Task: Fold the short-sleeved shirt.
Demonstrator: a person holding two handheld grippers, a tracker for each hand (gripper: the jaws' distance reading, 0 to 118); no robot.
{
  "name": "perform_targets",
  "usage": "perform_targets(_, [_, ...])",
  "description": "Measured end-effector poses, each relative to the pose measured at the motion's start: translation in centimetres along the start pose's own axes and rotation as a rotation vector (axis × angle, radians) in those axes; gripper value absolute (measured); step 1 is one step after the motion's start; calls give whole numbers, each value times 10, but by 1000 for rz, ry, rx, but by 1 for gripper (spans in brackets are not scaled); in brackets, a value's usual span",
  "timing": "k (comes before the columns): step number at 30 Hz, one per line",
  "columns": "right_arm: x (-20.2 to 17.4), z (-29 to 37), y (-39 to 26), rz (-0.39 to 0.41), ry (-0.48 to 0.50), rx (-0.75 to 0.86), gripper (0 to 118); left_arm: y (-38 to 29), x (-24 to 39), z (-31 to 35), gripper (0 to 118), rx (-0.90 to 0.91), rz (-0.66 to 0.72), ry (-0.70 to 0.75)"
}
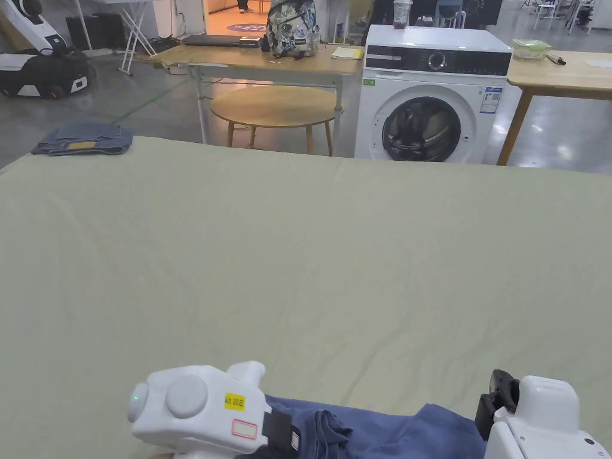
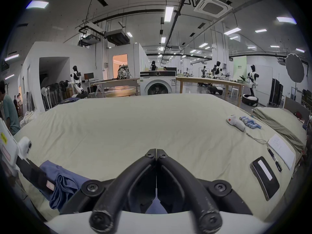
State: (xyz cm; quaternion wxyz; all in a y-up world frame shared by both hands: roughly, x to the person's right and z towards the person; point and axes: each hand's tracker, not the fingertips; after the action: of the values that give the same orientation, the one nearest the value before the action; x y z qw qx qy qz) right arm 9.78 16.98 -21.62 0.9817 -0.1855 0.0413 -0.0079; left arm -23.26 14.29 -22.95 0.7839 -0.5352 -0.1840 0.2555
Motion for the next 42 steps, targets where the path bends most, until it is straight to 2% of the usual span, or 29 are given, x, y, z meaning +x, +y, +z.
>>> perform_targets(5, [3, -1, -2, -2, -6, -7, 0, 1, 0, -34, 1, 7, -2, -102])
perform_targets(9, [5, 0, -2, -5, -8, -11, 0, 3, -7, -53, 1, -5, 34, -130])
perform_targets(14, [7, 1, 0, -5, -10, -6, 0, 0, -10, -47, 1, 16, 75, -214])
perform_targets(18, [7, -1, 0, -7, -9, -9, 0, 0, -9, -49, 1, 16, 36, -178])
perform_targets(24, [4, -2, -1, -17, -2, -15, 0, 3, -13, -62, 1, -1, 49, -175])
perform_targets(29, [1, -2, 0, -13, 7, -14, 0, 6, -11, -46, 1, -13, 23, -180])
perform_targets(32, [-1, -1, 3, -10, 13, -7, 0, 4, -6, -7, 13, 11, 10, -192])
perform_targets(36, [-3, -1, 6, -8, 18, 13, 0, 7, -24, 46, 40, 115, 19, -205])
perform_targets(39, [-6, -2, 9, -8, 24, 23, 0, 4, -40, 83, 55, 209, 5, -168])
perform_targets(40, [-8, -3, 10, -8, 27, 25, 0, 2, -46, 92, 65, 225, 5, -160])
perform_targets(42, [-10, -4, 11, -7, 31, 30, 0, -2, -60, 103, 72, 239, 15, -133])
